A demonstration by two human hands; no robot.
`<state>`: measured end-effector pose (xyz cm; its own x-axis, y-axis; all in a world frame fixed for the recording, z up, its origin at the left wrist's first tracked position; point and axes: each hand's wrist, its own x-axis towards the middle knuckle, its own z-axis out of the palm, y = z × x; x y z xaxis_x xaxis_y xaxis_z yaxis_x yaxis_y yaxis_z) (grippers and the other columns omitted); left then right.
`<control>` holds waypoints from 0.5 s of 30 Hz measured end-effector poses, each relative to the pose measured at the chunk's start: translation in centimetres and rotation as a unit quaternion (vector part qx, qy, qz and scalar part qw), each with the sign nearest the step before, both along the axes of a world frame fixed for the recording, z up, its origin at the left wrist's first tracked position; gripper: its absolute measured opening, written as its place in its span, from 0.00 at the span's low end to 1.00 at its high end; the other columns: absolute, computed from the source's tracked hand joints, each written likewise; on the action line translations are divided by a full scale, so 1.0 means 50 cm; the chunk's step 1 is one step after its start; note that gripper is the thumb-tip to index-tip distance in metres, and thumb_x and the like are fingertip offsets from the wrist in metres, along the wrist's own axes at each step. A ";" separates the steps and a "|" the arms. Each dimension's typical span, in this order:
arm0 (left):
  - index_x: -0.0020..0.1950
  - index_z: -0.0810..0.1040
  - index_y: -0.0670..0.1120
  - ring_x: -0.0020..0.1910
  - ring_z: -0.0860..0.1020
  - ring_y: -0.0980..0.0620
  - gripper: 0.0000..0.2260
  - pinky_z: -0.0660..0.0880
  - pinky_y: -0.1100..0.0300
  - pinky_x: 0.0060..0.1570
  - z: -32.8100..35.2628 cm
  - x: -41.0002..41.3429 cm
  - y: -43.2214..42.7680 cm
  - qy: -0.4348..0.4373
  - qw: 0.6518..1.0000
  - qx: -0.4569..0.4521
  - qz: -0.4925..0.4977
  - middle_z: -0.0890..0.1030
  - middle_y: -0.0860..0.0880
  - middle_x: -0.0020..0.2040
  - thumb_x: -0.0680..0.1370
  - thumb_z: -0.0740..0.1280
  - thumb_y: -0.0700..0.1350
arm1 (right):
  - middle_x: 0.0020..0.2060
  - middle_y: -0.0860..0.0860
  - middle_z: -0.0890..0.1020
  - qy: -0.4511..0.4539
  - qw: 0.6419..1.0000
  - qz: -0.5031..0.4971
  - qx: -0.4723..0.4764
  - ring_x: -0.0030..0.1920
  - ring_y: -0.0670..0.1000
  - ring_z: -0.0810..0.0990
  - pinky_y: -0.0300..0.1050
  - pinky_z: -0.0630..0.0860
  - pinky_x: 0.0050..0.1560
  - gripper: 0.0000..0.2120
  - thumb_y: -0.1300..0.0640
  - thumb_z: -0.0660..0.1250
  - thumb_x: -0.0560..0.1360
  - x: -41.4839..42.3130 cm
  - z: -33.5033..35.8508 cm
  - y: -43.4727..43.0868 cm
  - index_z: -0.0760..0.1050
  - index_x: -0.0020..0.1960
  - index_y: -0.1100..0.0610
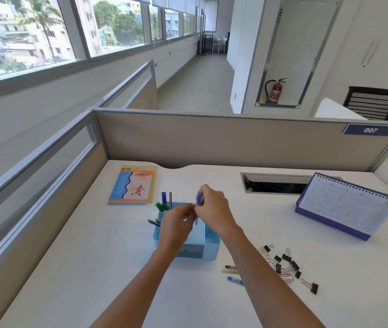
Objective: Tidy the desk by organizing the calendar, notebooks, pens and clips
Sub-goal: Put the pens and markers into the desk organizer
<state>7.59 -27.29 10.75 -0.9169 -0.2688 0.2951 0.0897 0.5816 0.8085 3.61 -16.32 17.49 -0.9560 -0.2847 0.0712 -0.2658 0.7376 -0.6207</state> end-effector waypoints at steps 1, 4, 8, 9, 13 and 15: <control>0.51 0.84 0.48 0.41 0.82 0.59 0.07 0.80 0.60 0.46 0.001 0.005 -0.010 -0.002 1.000 0.006 0.008 0.85 0.53 0.42 0.76 0.69 0.41 | 0.40 0.53 0.81 -0.007 1.000 0.006 -0.026 0.40 0.54 0.79 0.40 0.75 0.35 0.07 0.62 0.67 0.70 0.001 -0.003 -0.007 0.73 0.47 0.56; 0.49 0.84 0.46 0.39 0.82 0.59 0.05 0.79 0.65 0.44 0.003 0.025 -0.046 -0.006 0.998 0.039 0.050 0.84 0.54 0.40 0.75 0.71 0.42 | 0.39 0.51 0.83 -0.044 0.994 0.015 -0.100 0.41 0.51 0.82 0.48 0.80 0.46 0.07 0.59 0.71 0.70 0.000 -0.020 -0.023 0.75 0.45 0.54; 0.46 0.83 0.46 0.36 0.82 0.59 0.03 0.81 0.58 0.43 -0.008 0.053 -0.109 -0.023 0.992 0.052 0.109 0.84 0.54 0.37 0.74 0.72 0.42 | 0.37 0.50 0.83 -0.055 0.989 -0.011 -0.135 0.41 0.51 0.82 0.54 0.81 0.48 0.05 0.62 0.68 0.70 -0.003 -0.051 -0.016 0.76 0.41 0.52; 0.46 0.83 0.46 0.36 0.82 0.59 0.02 0.81 0.57 0.43 -0.010 0.060 -0.119 -0.027 0.992 0.054 0.115 0.84 0.55 0.37 0.74 0.72 0.42 | 0.37 0.51 0.83 -0.062 0.988 -0.015 -0.142 0.41 0.51 0.82 0.54 0.81 0.48 0.05 0.63 0.68 0.70 -0.002 -0.058 -0.011 0.76 0.40 0.53; 0.47 0.83 0.47 0.38 0.82 0.58 0.03 0.81 0.58 0.44 -0.014 0.077 -0.126 -0.022 0.992 0.046 0.115 0.84 0.54 0.39 0.74 0.72 0.42 | 0.37 0.52 0.83 -0.094 0.981 -0.052 -0.161 0.40 0.52 0.83 0.53 0.82 0.48 0.06 0.64 0.69 0.70 0.004 -0.087 0.032 0.77 0.39 0.53; 0.47 0.83 0.47 0.38 0.82 0.58 0.03 0.81 0.59 0.44 -0.017 0.081 -0.123 -0.029 0.992 0.036 0.121 0.84 0.55 0.39 0.74 0.72 0.43 | 0.37 0.52 0.83 -0.102 0.978 -0.075 -0.165 0.41 0.53 0.83 0.54 0.82 0.48 0.07 0.64 0.69 0.70 0.006 -0.104 0.062 0.76 0.38 0.52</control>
<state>11.65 -33.42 9.91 -0.8379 -0.5015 0.2155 -0.0931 0.5203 0.8489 3.91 -13.24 12.27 -0.9891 -0.1345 -0.0601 -0.0168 0.5087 -0.8608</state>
